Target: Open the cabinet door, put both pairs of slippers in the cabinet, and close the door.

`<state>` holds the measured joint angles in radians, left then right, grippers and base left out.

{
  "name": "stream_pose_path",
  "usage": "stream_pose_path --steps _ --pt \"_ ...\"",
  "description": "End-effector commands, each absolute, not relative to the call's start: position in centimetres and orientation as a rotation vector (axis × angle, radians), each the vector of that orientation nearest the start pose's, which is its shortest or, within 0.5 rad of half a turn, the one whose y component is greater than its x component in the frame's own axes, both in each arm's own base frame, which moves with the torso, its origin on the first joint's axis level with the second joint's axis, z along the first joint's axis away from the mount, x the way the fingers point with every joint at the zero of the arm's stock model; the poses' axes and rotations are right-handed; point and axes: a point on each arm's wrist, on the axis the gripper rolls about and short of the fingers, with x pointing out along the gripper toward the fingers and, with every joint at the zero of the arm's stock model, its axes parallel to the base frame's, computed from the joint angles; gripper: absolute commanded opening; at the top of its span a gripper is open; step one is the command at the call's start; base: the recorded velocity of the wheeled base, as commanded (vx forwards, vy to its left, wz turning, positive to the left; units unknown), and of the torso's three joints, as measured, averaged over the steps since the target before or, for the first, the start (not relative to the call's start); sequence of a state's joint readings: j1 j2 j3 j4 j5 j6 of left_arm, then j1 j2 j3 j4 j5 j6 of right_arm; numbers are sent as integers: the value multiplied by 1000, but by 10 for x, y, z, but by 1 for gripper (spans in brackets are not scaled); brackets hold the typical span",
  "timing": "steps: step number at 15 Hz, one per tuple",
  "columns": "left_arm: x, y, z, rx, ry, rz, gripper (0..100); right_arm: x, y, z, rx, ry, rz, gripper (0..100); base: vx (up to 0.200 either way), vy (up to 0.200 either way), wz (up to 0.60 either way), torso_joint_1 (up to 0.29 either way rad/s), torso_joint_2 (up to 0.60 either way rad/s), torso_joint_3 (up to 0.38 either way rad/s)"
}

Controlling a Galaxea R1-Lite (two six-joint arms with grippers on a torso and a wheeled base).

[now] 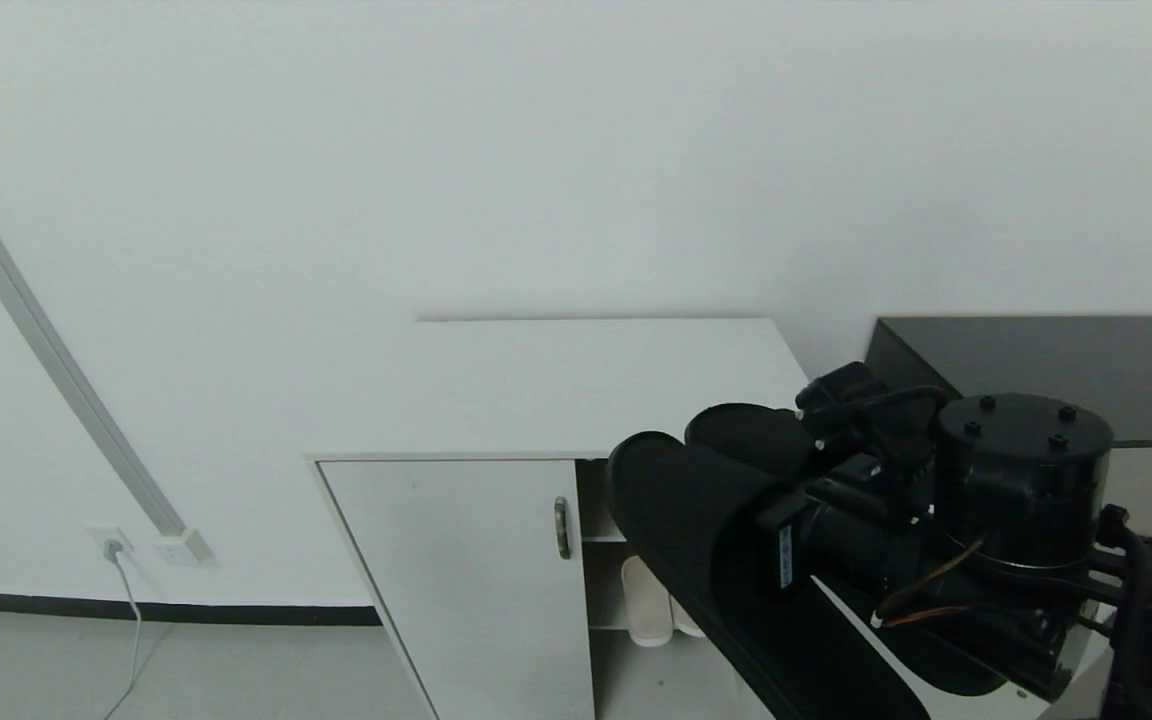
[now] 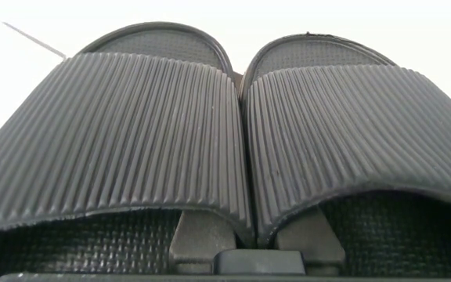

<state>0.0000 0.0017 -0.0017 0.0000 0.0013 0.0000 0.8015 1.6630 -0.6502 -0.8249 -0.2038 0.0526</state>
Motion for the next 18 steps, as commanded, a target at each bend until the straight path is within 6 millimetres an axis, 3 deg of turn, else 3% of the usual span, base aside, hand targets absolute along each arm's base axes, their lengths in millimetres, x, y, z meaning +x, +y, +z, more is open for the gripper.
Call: stream_pose_path --steps 1,10,18 --pt "-23 0 76 0 0 2 0 200 200 170 -47 180 592 0 0 0 0 0 0 0" --pt "-23 0 76 0 0 2 0 196 201 168 -57 187 603 0 0 0 0 -10 18 12" --pt "-23 0 76 0 0 2 0 187 204 168 -87 158 633 0 0 0 0 -205 497 286"
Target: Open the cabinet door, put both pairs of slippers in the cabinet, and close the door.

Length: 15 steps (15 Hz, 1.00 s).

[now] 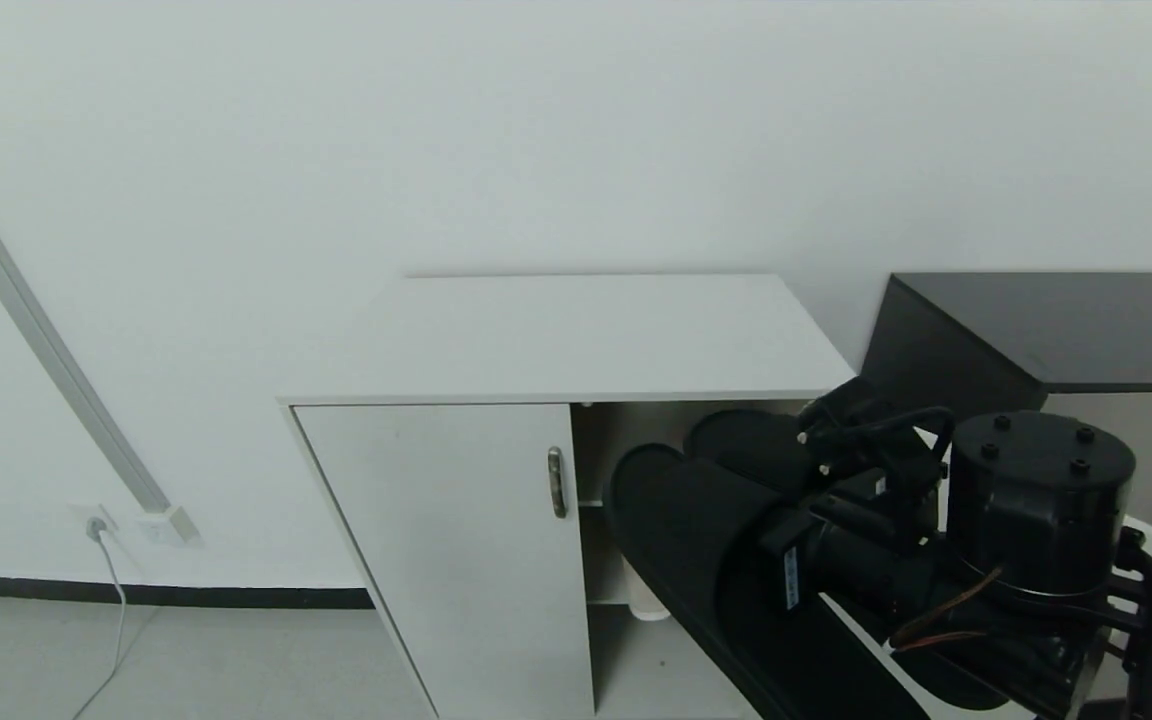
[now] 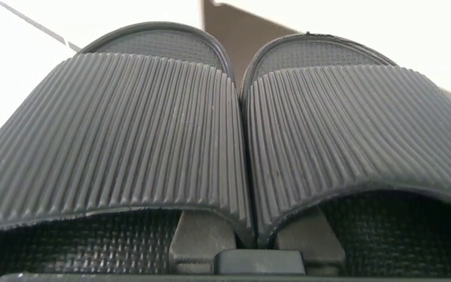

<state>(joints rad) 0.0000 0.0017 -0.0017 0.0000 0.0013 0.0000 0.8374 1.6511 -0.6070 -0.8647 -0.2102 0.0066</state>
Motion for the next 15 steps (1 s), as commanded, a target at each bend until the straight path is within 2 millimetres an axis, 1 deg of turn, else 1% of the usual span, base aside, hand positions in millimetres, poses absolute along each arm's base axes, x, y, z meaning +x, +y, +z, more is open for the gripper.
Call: stream_pose_path --steps 1,8,15 --pt "-23 0 76 0 0 3 0 185 205 167 -88 159 639 0 0 0 0 -198 544 310" --pt "-23 0 76 0 0 2 0 187 206 162 -92 178 638 0 0 0 0 -180 503 317" --pt "-23 0 76 0 0 3 0 188 208 158 -99 189 638 0 0 0 0 -133 474 339"
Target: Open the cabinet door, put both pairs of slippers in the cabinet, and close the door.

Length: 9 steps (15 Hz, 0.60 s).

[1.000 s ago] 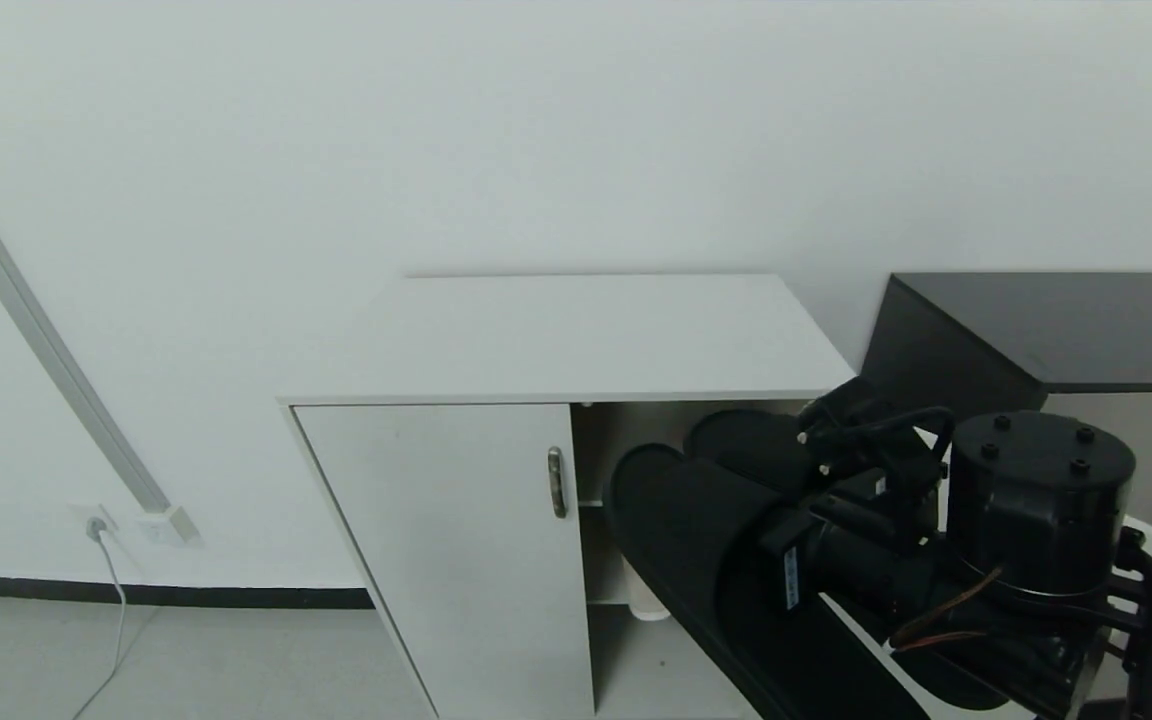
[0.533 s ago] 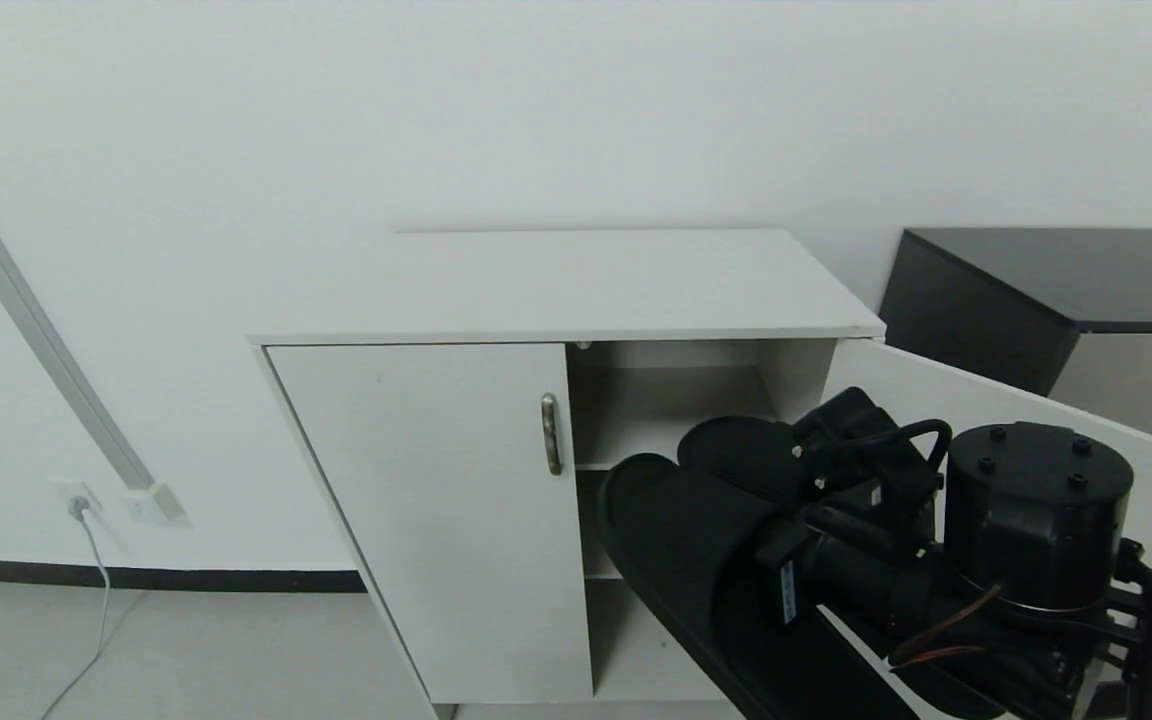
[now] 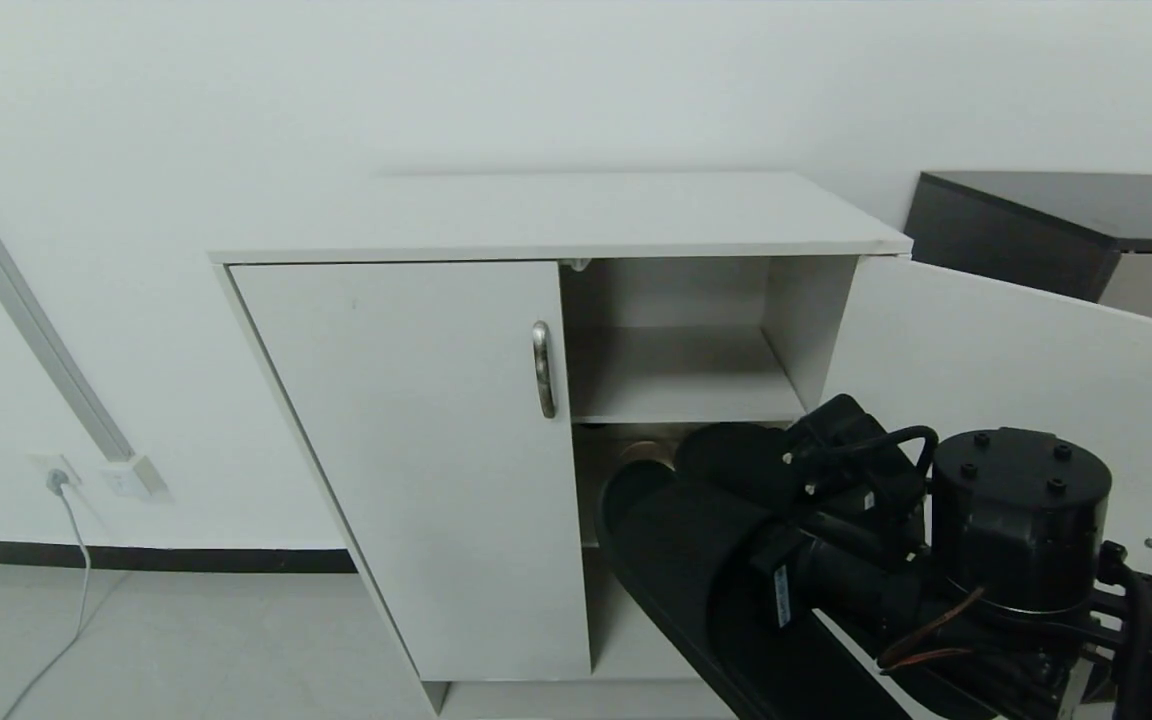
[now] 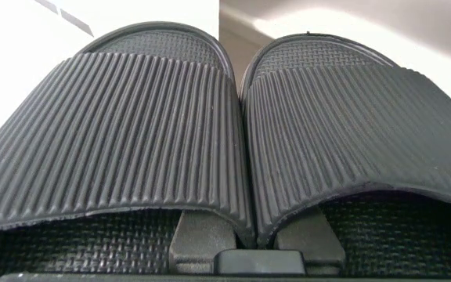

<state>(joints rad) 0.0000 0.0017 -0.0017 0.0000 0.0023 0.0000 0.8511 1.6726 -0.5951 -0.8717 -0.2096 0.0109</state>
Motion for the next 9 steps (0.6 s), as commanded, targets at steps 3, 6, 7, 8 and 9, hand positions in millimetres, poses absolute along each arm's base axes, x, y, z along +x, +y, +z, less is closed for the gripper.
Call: stream_pose_path --steps 3,6,7,8,9 --pt "-23 0 76 0 0 3 0 188 208 158 -99 190 638 0 0 0 0 -74 455 369" --pt "-23 0 76 0 0 3 0 189 207 158 -99 191 636 0 0 0 0 -28 443 403" --pt "-23 0 76 -2 0 3 0 188 208 157 -99 192 637 0 0 0 0 -7 305 286" --pt "-23 0 76 -2 0 3 0 188 207 156 -101 198 639 0 0 0 0 2 163 163" --pt "-23 0 76 -2 0 3 0 188 207 156 -100 195 637 0 0 0 0 -2 95 80"
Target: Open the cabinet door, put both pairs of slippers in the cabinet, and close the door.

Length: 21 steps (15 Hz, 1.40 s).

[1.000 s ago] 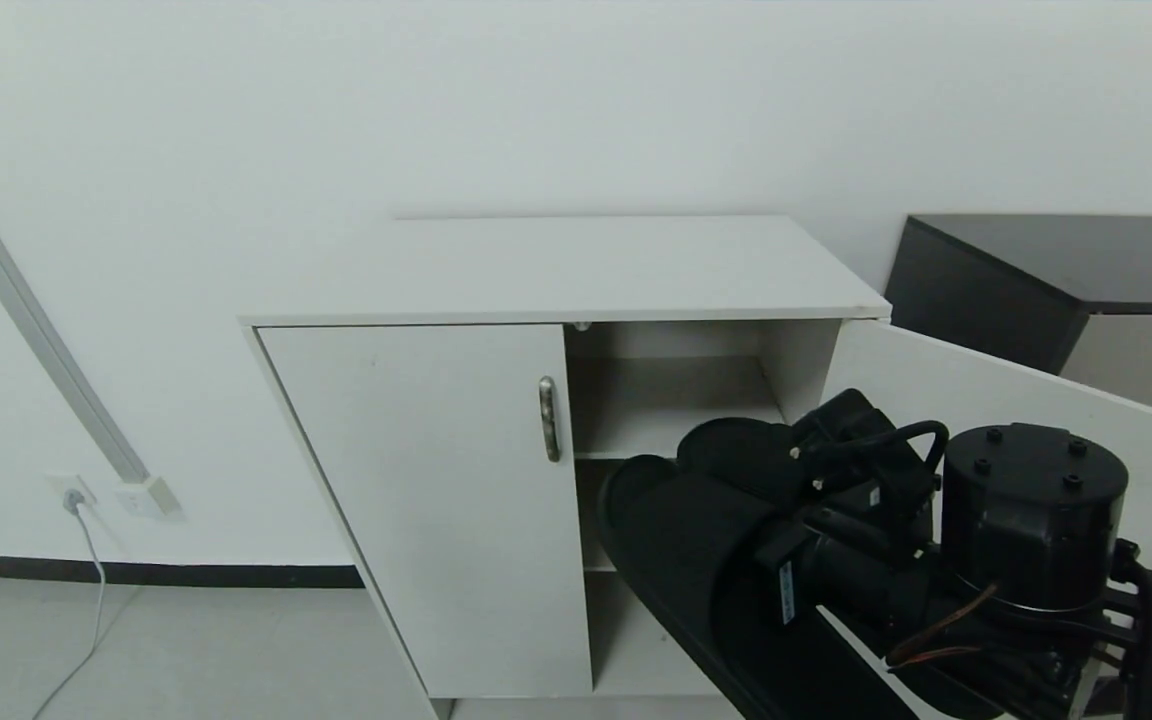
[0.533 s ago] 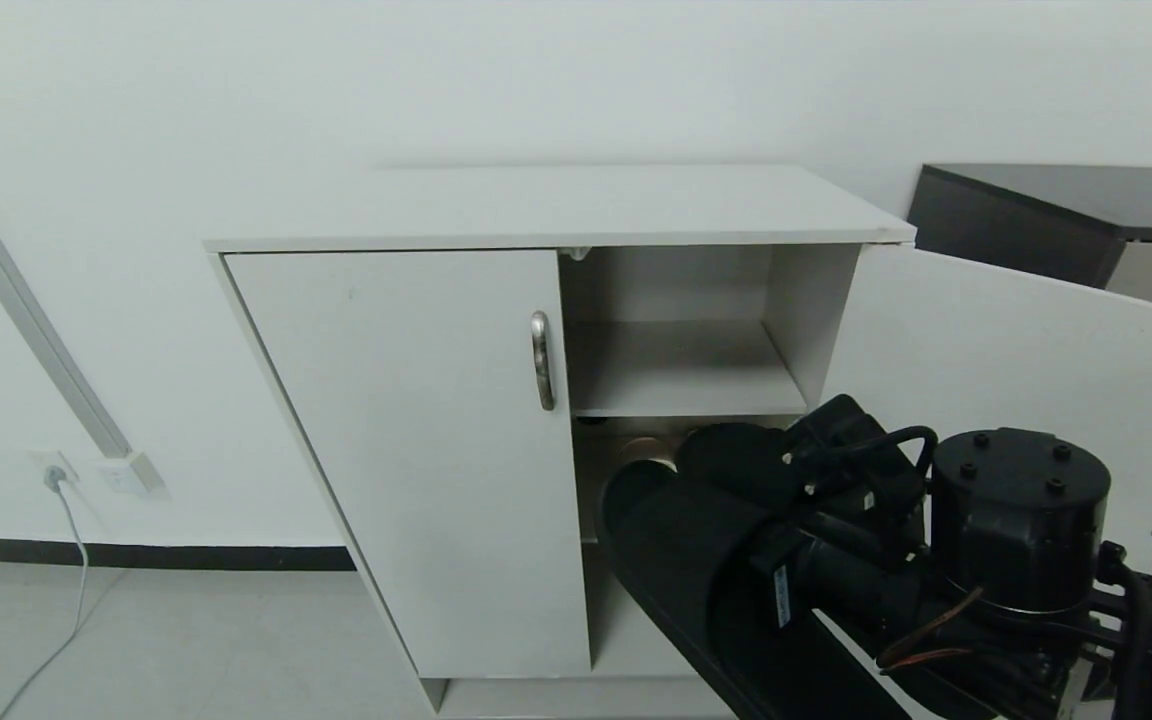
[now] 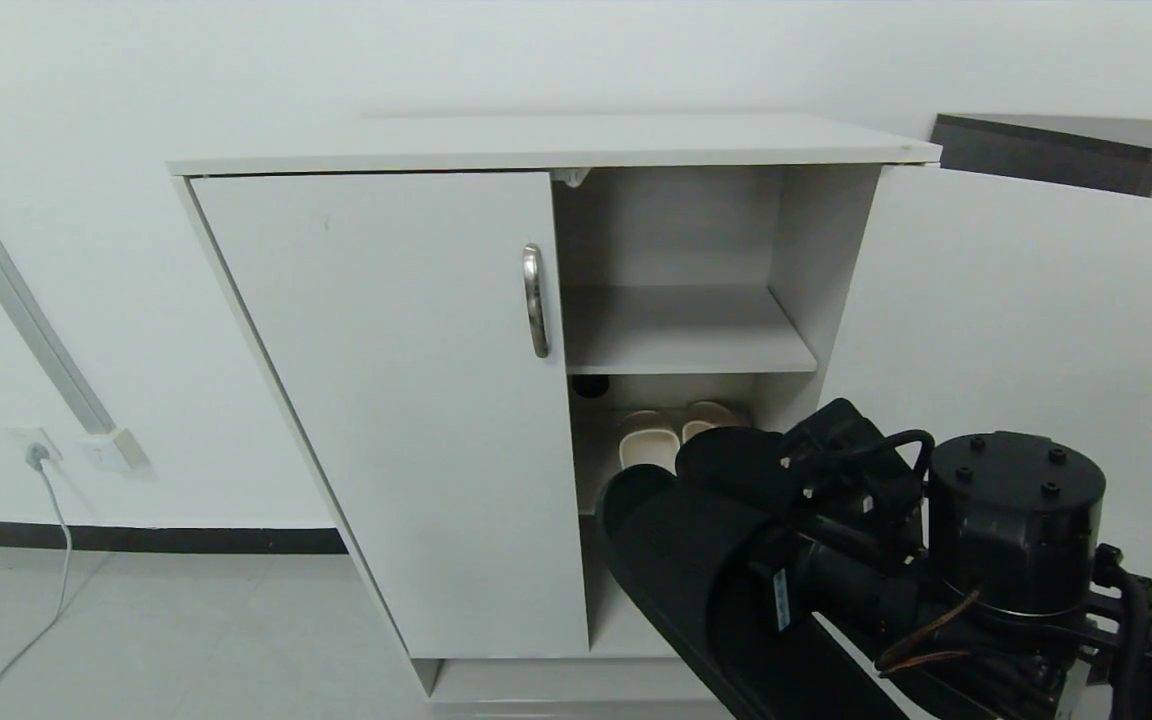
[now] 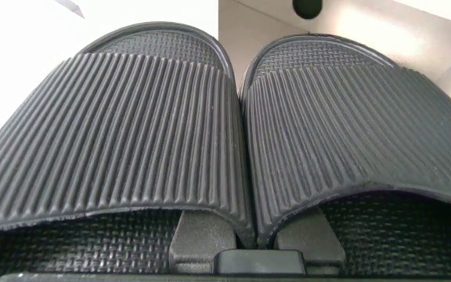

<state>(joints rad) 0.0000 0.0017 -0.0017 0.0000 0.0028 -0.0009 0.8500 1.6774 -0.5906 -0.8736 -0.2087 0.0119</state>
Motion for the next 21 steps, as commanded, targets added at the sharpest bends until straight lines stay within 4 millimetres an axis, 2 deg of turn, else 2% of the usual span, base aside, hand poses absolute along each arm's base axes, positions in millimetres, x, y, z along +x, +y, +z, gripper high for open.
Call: stream_pose_path --steps 1,3,5,11,15,21 --pt "-23 0 76 -2 0 3 0 189 208 155 -103 194 636 0 0 0 0 -7 56 51" --pt "-23 0 76 -2 0 3 0 192 210 151 -112 203 624 0 0 0 0 0 0 0" --pt "-23 0 76 0 0 2 0 205 231 159 -106 168 454 0 0 0 0 0 0 0" --pt "-23 0 76 0 0 2 0 213 269 206 -19 192 139 0 0 0 0 0 0 0" --pt "-23 0 76 0 0 2 0 229 284 228 -30 203 103 0 0 0 0 0 0 0" --pt "-23 0 76 2 0 2 0 241 291 228 9 247 4 0 0 0 0 0 0 0"
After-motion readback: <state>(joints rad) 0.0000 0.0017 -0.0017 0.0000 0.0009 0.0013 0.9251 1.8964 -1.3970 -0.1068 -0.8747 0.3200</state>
